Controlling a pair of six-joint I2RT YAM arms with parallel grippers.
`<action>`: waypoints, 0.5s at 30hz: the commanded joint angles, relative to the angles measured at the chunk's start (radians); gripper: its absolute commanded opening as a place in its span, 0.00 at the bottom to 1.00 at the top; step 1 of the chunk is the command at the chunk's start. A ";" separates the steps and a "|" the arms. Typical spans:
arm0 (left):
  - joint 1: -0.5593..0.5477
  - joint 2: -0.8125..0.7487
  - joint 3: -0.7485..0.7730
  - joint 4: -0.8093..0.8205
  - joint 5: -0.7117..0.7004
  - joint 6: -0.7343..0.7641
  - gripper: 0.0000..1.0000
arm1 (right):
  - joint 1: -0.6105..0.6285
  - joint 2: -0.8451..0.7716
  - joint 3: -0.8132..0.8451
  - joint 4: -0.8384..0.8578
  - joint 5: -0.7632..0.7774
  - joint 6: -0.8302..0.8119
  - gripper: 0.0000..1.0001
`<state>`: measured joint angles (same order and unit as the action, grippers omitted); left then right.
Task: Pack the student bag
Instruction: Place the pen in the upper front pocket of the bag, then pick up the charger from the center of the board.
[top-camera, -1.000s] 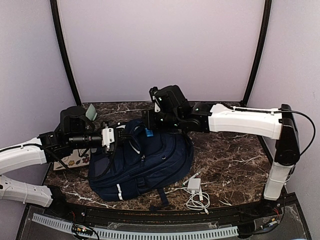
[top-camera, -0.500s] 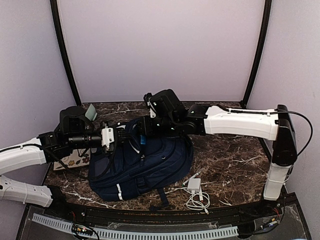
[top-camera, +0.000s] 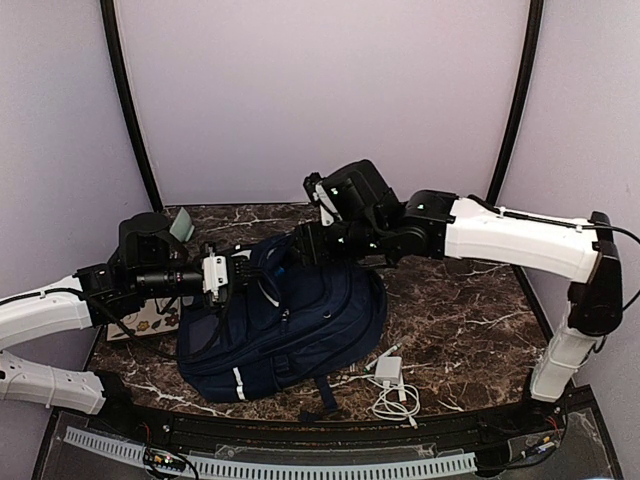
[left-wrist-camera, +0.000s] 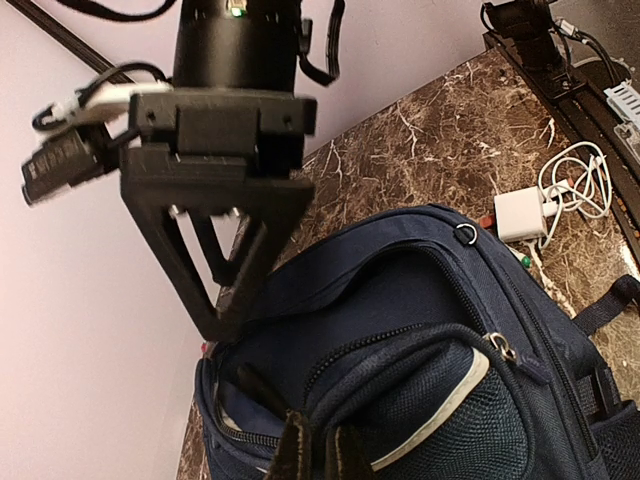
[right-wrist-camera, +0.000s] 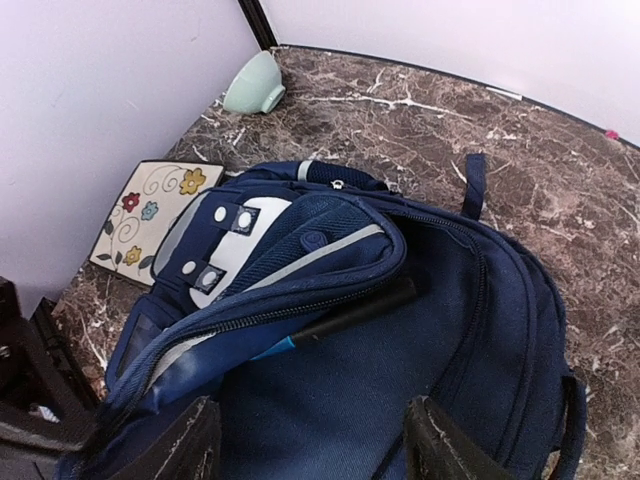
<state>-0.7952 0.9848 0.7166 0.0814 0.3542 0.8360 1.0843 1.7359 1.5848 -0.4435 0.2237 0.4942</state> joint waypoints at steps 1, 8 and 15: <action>-0.007 -0.052 0.009 0.106 0.052 -0.019 0.00 | -0.018 -0.084 -0.018 -0.023 -0.016 -0.031 0.63; -0.008 -0.058 0.008 0.109 0.055 -0.023 0.00 | -0.099 -0.271 -0.193 -0.156 0.112 0.074 0.63; -0.007 -0.048 0.008 0.114 0.056 -0.027 0.00 | -0.171 -0.367 -0.530 -0.243 -0.021 0.127 0.59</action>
<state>-0.7952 0.9844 0.7166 0.0814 0.3561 0.8360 0.9287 1.3739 1.1984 -0.6270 0.3153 0.5884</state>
